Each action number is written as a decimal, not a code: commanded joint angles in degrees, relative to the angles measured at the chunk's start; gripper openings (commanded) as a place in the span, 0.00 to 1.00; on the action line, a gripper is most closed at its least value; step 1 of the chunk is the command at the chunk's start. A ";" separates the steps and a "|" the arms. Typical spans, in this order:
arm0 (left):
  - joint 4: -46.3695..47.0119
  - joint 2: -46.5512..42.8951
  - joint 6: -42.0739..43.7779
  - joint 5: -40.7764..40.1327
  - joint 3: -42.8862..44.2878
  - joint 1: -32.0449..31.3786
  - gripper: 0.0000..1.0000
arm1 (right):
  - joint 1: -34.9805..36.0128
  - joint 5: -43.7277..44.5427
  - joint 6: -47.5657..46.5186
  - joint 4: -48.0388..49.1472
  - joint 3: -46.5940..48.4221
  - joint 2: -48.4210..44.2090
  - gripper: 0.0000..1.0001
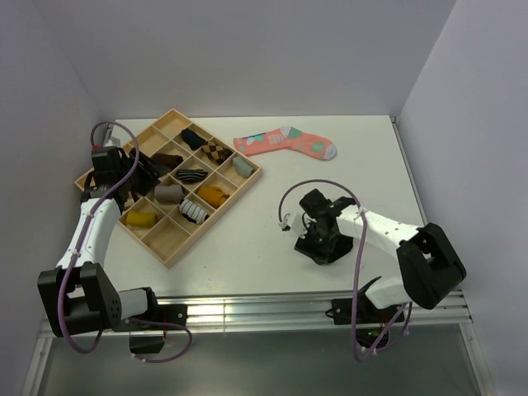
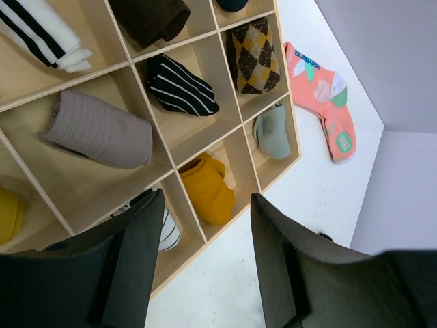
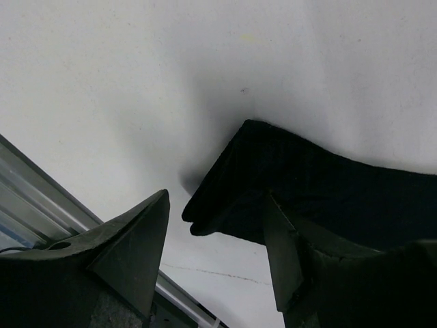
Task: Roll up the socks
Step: Move the sock to the center of the board.
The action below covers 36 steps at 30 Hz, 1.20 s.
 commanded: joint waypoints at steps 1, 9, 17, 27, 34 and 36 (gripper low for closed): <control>2.26 0.08 0.45 1.38 2.27 -0.25 0.58 | 1.22 2.09 2.32 2.05 -0.59 0.61 0.63; 2.97 -0.01 0.63 1.73 1.13 -0.34 0.57 | 2.28 3.58 4.16 4.16 -1.82 3.86 0.56; 3.50 -0.18 0.28 2.96 0.87 -0.26 0.57 | 2.28 4.20 3.03 4.69 1.59 7.10 0.48; 2.71 -1.50 0.19 3.14 1.48 -0.34 0.57 | 5.60 2.97 0.21 7.59 14.51 17.30 0.38; 2.35 -3.60 0.01 3.67 0.61 -0.34 0.57 | 11.32 2.45 -0.93 6.89 18.48 21.00 0.37; 2.09 -4.57 0.02 3.58 -0.01 -0.26 0.57 | 12.73 0.43 -1.72 6.10 17.69 19.78 0.37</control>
